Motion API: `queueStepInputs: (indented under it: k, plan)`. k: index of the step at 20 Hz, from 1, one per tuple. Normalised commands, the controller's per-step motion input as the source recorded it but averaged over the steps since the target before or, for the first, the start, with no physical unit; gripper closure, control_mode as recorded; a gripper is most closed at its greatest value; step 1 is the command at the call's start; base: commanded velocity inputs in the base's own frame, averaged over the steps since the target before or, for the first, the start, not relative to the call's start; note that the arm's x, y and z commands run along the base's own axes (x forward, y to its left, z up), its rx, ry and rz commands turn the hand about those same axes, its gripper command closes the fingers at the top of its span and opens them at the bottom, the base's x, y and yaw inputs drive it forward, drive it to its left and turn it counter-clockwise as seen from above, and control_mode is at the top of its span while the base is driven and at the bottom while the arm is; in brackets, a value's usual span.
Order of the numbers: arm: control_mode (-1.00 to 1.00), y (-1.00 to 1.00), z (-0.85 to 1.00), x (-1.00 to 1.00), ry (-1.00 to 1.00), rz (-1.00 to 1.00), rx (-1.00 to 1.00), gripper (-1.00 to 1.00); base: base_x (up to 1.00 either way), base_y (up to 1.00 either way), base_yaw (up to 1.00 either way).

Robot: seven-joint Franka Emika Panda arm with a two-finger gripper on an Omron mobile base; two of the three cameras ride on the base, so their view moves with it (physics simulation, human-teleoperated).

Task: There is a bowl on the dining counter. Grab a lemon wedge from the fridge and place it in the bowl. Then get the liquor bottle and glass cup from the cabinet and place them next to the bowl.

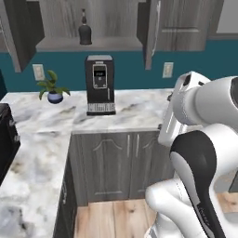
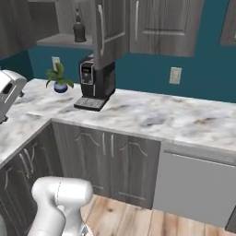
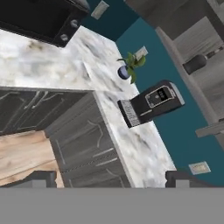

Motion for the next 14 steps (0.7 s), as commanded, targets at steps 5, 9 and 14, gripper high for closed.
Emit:
queueStepInputs:
  k: [5,9,14]
  plan:
    - [1.0,0.0,0.0,0.0,0.0,0.0,0.0,-1.0,1.0,0.15,0.0]
    - [1.0,0.0,0.0,0.0,0.0,0.0,0.0,-1.0,0.77,0.36,0.0]
    - [1.0,0.0,0.0,0.0,0.0,0.0,0.0,-1.0,0.48,0.57,0.0]
